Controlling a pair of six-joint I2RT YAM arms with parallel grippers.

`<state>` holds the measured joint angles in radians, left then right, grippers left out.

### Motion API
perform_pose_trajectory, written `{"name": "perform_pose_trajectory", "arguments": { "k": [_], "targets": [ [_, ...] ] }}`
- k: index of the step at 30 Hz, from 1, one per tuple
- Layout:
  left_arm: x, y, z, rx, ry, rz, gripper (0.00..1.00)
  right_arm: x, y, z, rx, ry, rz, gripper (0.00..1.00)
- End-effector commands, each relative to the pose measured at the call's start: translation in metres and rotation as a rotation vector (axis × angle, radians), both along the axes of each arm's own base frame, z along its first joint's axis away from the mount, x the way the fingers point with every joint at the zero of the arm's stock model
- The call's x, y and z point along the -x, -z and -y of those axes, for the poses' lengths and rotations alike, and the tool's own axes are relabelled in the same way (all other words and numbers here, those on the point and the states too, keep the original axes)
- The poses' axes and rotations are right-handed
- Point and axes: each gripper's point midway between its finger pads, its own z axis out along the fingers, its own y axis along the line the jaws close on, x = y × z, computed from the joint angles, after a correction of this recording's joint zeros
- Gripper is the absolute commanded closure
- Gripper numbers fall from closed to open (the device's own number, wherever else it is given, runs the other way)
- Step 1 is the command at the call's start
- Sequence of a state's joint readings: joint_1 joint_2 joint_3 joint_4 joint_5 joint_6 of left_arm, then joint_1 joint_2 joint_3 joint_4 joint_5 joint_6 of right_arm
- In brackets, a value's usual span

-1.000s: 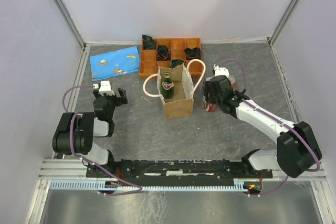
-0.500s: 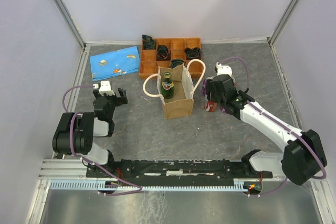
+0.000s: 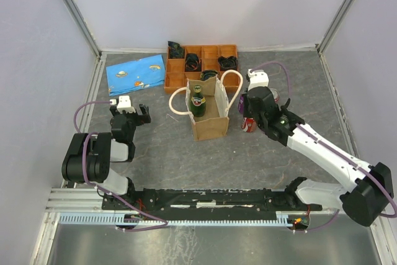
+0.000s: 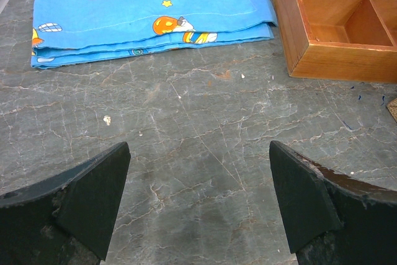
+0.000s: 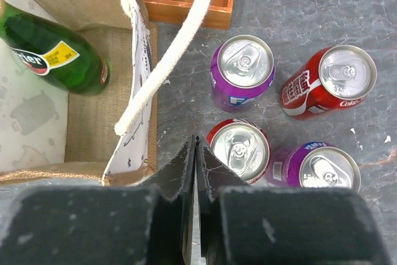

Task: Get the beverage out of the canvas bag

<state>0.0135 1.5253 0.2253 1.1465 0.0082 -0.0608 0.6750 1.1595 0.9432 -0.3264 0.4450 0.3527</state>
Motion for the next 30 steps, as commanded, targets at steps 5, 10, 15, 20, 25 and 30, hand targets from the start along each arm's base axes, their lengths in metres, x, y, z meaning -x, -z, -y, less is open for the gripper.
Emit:
{"name": "perform_pose_trajectory", "arguments": {
  "k": [5, 10, 15, 20, 25, 30],
  "targets": [
    [-0.005, -0.014, -0.002, -0.042, -0.001, 0.049, 0.01, 0.001, 0.022, -0.020, -0.026, -0.043, -0.069, 1.00],
    [-0.005, -0.014, -0.002, -0.041, 0.000, 0.049, 0.01, 0.003, 0.056, -0.034, -0.054, -0.078, -0.128, 1.00],
    [-0.005, -0.013, -0.002, -0.041, -0.001, 0.049, 0.01, 0.001, 0.077, -0.051, -0.086, -0.120, -0.164, 1.00],
    [-0.005, -0.014, -0.002, -0.041, 0.000, 0.049, 0.01, -0.001, 0.095, -0.067, -0.106, -0.160, -0.195, 1.00],
    [-0.005, -0.014, -0.002, -0.042, 0.001, 0.049, 0.01, 0.004, 0.107, -0.083, -0.124, -0.202, -0.224, 1.00],
    [-0.006, -0.014, -0.002, -0.041, 0.000, 0.050, 0.01, 0.010, 0.113, -0.098, -0.124, -0.240, -0.245, 1.00]
  ]
}}
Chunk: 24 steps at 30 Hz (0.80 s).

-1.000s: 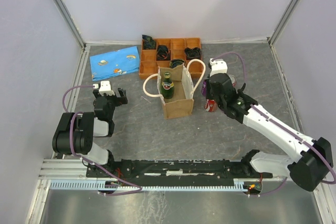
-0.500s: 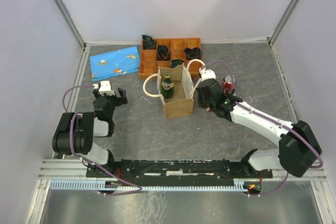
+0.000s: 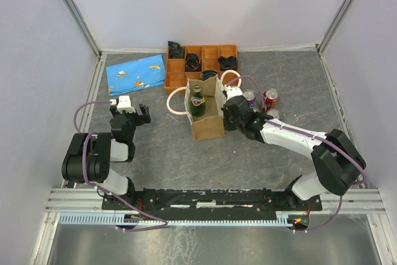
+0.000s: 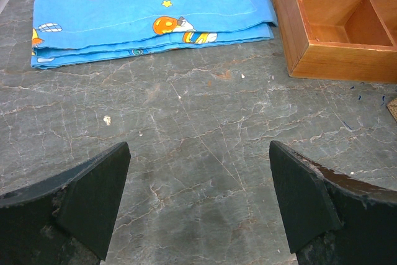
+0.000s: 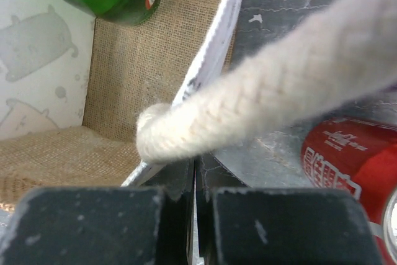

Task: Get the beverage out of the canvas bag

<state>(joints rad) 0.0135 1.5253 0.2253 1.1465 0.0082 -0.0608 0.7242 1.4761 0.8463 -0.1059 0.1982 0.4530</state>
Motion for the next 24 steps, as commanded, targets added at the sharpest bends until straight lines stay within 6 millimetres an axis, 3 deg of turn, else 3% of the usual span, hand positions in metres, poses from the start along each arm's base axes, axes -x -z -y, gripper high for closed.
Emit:
{"name": "perform_pose_trajectory", "arguments": {
  "k": [1, 13, 20, 24],
  "targets": [
    [-0.005, -0.013, -0.002, -0.041, 0.000, 0.049, 0.01, 0.001, -0.006, -0.026, -0.063, -0.047, 0.015, 1.00],
    [-0.005, -0.014, -0.002, -0.041, 0.000, 0.049, 0.01, 0.008, -0.007, -0.042, -0.054, -0.093, 0.005, 1.00],
    [-0.005, -0.014, -0.002, -0.042, 0.000, 0.049, 0.01, 0.022, -0.026, -0.035, -0.011, -0.123, 0.009, 0.96],
    [-0.005, -0.014, -0.002, -0.042, -0.001, 0.050, 0.01, 0.041, -0.056, -0.025, 0.023, -0.158, 0.047, 0.88]
  ]
}}
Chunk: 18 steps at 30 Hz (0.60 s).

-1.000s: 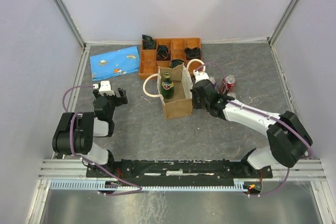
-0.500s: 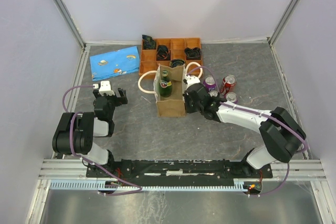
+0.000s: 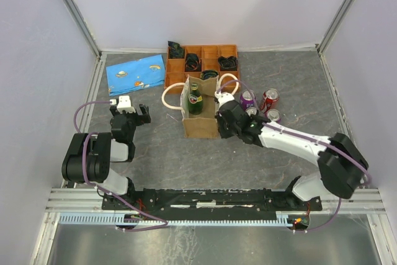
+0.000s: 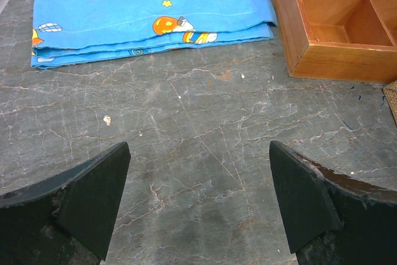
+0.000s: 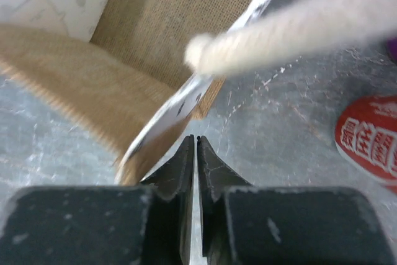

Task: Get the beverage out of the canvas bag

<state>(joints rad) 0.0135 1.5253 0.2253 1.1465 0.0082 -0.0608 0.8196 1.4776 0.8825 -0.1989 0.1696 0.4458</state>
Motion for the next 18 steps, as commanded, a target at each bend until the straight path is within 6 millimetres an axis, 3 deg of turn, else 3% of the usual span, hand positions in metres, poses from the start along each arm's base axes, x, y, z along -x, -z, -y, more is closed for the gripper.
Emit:
{"name": "perform_pose_trajectory", "arguments": {
  "k": [1, 7, 9, 12, 15, 18],
  "targets": [
    [-0.005, -0.013, -0.002, -0.042, 0.000, 0.048, 0.01, 0.012, -0.066, 0.001, -0.013, -0.052, 0.108, 0.85],
    [-0.005, -0.013, -0.002, -0.042, 0.000, 0.048, 0.01, 0.026, -0.120, 0.000, -0.058, -0.121, 0.188, 0.61],
    [-0.005, -0.013, -0.002, -0.042, 0.000, 0.048, 0.01, 0.024, -0.136, -0.004, -0.089, -0.136, 0.226, 0.47],
    [-0.005, -0.013, -0.002, -0.041, 0.000, 0.048, 0.01, 0.010, -0.154, -0.009, -0.108, -0.113, 0.304, 0.31],
    [-0.006, -0.014, -0.002, -0.041, -0.001, 0.050, 0.01, -0.012, -0.164, -0.016, -0.083, -0.076, 0.372, 0.27],
    [-0.005, -0.013, -0.002, -0.041, 0.000, 0.049, 0.01, -0.033, -0.167, -0.036, -0.066, -0.090, 0.422, 0.26]
  ]
}}
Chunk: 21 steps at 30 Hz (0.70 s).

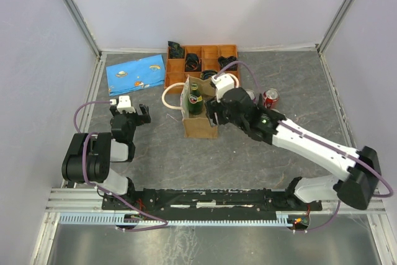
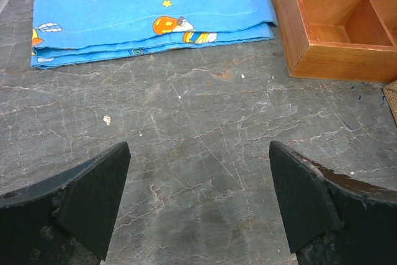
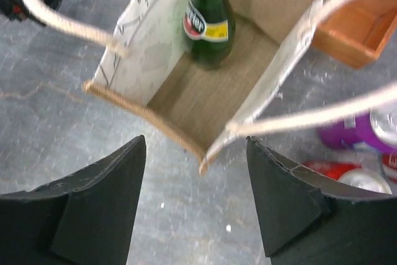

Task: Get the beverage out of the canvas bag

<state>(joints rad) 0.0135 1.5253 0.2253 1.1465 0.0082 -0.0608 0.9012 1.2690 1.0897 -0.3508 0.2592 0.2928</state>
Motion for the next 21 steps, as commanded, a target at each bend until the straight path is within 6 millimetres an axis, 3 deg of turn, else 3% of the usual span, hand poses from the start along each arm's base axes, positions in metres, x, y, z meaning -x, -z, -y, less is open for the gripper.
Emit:
{"name": "perform_pose_trajectory", "arguments": {
  "k": [1, 5, 10, 21],
  "targets": [
    [-0.005, -0.013, -0.002, -0.041, -0.001, 0.048, 0.01, -0.042, -0.032, -0.031, -0.009, 0.005, 0.156, 0.26],
    [-0.006, -0.014, -0.002, -0.041, 0.000, 0.050, 0.01, -0.070, -0.038, -0.058, 0.028, -0.011, 0.218, 0.26],
    [-0.005, -0.014, -0.002, -0.041, 0.000, 0.049, 0.01, -0.103, -0.037, -0.076, 0.025, 0.034, 0.255, 0.26],
    [-0.005, -0.014, -0.002, -0.041, 0.000, 0.049, 0.01, -0.148, -0.019, -0.076, 0.006, 0.118, 0.230, 0.26]
  ]
}}
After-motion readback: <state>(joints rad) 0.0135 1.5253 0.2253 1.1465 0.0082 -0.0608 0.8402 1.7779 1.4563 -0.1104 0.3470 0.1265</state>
